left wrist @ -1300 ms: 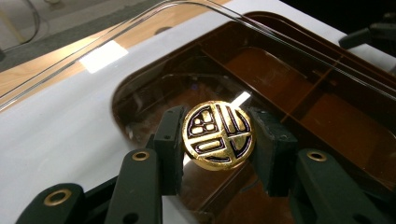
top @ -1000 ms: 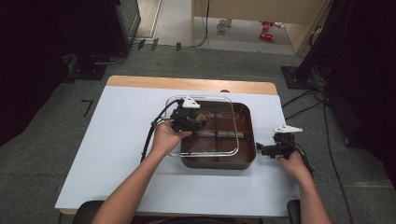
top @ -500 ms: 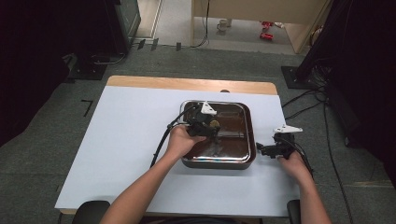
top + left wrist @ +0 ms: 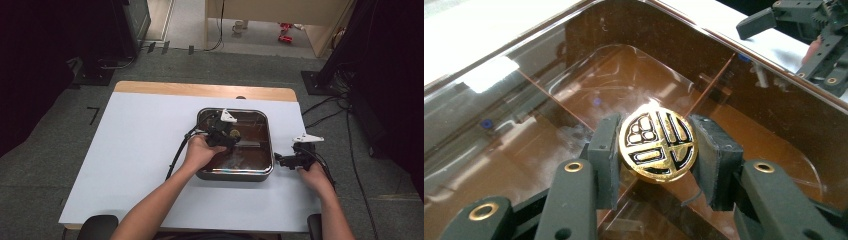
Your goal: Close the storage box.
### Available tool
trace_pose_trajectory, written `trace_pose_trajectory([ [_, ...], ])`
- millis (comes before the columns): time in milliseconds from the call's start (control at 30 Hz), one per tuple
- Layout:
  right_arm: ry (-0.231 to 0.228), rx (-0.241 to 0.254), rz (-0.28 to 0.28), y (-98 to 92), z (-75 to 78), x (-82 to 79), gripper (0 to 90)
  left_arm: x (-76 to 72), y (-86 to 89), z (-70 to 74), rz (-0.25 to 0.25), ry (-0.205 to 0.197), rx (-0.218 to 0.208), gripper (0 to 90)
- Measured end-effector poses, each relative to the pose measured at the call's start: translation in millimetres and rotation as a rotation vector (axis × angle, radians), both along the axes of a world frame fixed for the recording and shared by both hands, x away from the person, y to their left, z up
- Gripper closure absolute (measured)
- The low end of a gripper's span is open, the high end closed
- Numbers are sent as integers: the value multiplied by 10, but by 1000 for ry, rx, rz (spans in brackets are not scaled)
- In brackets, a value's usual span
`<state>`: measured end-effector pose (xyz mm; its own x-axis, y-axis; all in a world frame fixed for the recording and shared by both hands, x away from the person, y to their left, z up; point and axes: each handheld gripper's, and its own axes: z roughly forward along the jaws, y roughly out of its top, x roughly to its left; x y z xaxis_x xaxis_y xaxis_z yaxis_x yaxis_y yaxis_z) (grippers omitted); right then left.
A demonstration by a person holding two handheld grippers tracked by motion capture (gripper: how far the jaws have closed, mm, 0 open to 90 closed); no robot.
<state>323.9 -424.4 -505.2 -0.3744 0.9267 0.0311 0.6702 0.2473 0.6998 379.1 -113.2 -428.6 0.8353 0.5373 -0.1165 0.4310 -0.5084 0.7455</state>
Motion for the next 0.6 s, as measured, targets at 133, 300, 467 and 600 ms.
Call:
trace_pose_trajectory([
  [133, 0, 0, 0, -1, 0, 0, 0, 6, 13, 3, -16, 2, -1, 558],
  [300, 0, 0, 0, 0, 0, 0, 0, 14, 66, 39, -19, 14, -13, 454],
  [467, 0, 0, 0, 0, 0, 0, 0, 26, 169, 108, -8, 33, -41, 370],
  [600, 1, 0, -1, 1, 0, -1, 0, 17, 258, 187, 22, 1, -53, 360],
])
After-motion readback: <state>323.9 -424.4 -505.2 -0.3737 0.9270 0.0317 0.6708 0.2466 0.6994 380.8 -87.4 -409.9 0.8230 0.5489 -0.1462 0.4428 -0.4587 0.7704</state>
